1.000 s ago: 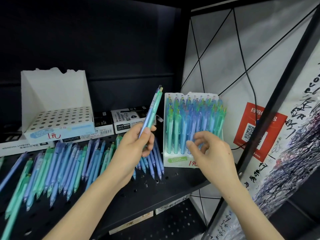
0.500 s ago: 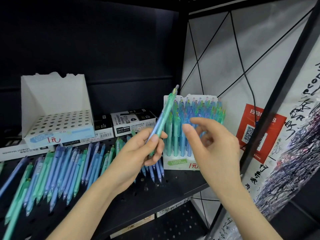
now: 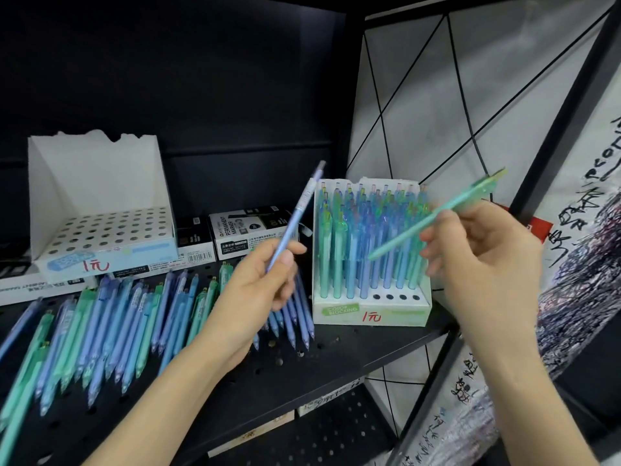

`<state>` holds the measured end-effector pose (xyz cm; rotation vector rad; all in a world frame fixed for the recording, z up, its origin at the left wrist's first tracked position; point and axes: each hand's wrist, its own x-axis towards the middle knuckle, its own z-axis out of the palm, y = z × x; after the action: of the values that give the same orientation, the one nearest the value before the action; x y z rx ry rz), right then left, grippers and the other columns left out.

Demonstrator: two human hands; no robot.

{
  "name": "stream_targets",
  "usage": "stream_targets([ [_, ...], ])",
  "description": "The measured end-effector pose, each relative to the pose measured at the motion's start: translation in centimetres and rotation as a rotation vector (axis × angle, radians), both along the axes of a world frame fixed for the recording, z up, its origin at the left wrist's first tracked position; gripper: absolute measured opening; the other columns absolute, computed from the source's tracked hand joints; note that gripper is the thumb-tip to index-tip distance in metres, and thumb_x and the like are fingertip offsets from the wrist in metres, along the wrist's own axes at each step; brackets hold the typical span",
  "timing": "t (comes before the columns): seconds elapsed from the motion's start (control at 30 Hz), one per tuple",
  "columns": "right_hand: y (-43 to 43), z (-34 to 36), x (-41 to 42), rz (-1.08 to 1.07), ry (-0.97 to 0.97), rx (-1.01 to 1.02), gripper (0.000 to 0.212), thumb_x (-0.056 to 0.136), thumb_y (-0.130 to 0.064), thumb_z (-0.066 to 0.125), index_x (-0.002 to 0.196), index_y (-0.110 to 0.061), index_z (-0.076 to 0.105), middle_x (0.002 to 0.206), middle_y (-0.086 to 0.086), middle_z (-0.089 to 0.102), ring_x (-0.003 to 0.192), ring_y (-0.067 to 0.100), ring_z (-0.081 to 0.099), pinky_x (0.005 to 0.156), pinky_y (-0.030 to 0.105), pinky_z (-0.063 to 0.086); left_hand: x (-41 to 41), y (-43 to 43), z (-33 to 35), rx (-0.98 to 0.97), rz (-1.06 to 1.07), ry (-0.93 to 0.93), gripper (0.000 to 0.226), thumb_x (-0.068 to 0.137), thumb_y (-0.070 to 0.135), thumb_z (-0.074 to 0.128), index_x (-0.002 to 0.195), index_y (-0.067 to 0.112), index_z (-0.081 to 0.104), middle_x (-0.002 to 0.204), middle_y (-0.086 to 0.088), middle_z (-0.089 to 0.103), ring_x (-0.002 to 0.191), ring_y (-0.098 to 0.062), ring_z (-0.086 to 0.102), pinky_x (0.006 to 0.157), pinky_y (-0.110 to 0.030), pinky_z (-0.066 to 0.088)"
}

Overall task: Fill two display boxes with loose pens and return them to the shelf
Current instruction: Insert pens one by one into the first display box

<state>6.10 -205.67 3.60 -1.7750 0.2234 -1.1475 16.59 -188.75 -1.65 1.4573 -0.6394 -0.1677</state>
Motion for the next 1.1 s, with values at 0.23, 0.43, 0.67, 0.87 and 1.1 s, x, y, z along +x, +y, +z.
stream_targets([
  [0.23,-2.0,-2.2,1.4,-0.175,0.282,-0.315,0.022,0.086,-0.016,0.053,0.068,-0.004,0.056,0.054,0.001,0.052,0.05,0.017,0.045,0.054,0.032,0.041,-0.1,-0.3,-0.1,0.02,0.112,0.034,0.025,0.099,0.03,0.034,0.102,0.017,0.056,0.054,0.012,0.03,0.045,-0.004,0.023,0.039,-0.014,0.023],
  [0.43,-1.4,-2.8,2.4,-0.144,0.414,-0.428,0.027,0.088,-0.016,0.054,0.064,-0.003,0.051,0.049,-0.004,0.044,0.048,0.015,0.038,0.052,0.028,0.037,-0.2,-0.2,0.0,-0.007,0.05,0.095,0.023,0.1,0.023,0.036,0.099,0.014,0.057,0.058,0.007,0.033,0.049,-0.008,0.024,0.043,-0.019,0.021],
  [0.67,-1.4,-3.0,2.8,-0.136,0.505,-0.429,0.024,0.085,-0.014,0.057,0.069,0.003,0.058,0.061,0.015,0.063,0.054,0.028,0.057,0.053,0.023,0.044,0.0,0.1,0.3,-0.161,-0.087,0.224,0.02,0.095,0.017,0.042,0.097,0.011,0.061,0.06,0.004,0.04,0.053,-0.009,0.032,0.043,-0.017,0.028],
  [0.87,-0.4,-3.0,2.4,-0.228,0.564,-0.471,0.022,0.088,-0.024,0.058,0.081,-0.005,0.065,0.065,0.004,0.066,0.061,0.023,0.06,0.06,0.025,0.047,-0.4,0.2,0.3,-0.112,-0.153,0.133,0.02,0.081,0.023,0.052,0.095,0.013,0.062,0.062,0.003,0.043,0.056,-0.009,0.036,0.048,-0.018,0.032],
  [1.1,0.8,-1.0,-0.1,0.294,0.249,-0.082,0.015,0.083,-0.029,0.064,0.097,-0.027,0.067,0.081,-0.006,0.066,0.059,0.008,0.057,0.056,0.024,0.048,-1.2,0.0,0.5,0.09,-0.247,0.004,0.022,0.082,0.029,0.05,0.091,0.019,0.067,0.059,0.005,0.05,0.054,-0.005,0.042,0.05,-0.014,0.035],
])
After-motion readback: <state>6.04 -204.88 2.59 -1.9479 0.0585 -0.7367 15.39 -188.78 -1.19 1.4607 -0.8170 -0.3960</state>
